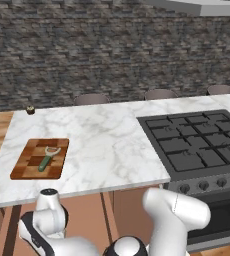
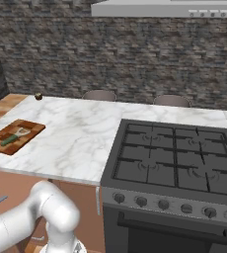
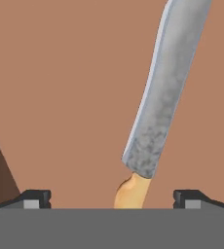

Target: Open the drawer on the left and place the cutting tools on the cutting board.

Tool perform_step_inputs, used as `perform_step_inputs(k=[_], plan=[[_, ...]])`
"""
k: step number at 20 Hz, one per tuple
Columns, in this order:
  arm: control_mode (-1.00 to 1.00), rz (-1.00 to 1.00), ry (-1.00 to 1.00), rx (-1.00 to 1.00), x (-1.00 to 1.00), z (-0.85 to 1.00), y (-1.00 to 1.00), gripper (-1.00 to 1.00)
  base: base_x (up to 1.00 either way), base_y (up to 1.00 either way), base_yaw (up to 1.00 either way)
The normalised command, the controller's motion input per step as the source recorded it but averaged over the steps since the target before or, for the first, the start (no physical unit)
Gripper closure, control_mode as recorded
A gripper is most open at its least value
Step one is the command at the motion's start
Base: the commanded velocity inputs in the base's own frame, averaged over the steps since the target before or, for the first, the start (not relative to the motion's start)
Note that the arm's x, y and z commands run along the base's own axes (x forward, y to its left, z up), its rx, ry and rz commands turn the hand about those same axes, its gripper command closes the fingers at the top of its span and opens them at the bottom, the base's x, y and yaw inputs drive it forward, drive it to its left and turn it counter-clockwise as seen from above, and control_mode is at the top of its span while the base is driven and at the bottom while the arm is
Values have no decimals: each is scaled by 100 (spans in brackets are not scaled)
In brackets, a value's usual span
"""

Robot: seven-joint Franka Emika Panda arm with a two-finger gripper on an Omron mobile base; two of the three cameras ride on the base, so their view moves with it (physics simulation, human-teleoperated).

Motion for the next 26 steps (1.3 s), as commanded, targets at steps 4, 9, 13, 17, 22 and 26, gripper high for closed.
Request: perform_step_inputs(k=[4,9,13,17,22,26], plan=[[-100,0,13,-10,-49,-41,5,-100,0,0,0],[-100,0,1,0,-6,-2,0,-100,0,0,0],[-100,0,0,0,0,0,0,-100,0,0,0],[-100,0,1,-2,0,-12,0,-100,0,0,0],[-100,0,5,-5,-18,-30,0,-100,0,0,0],[-100,0,4,-4,-10,-22,0,-100,0,0,0]])
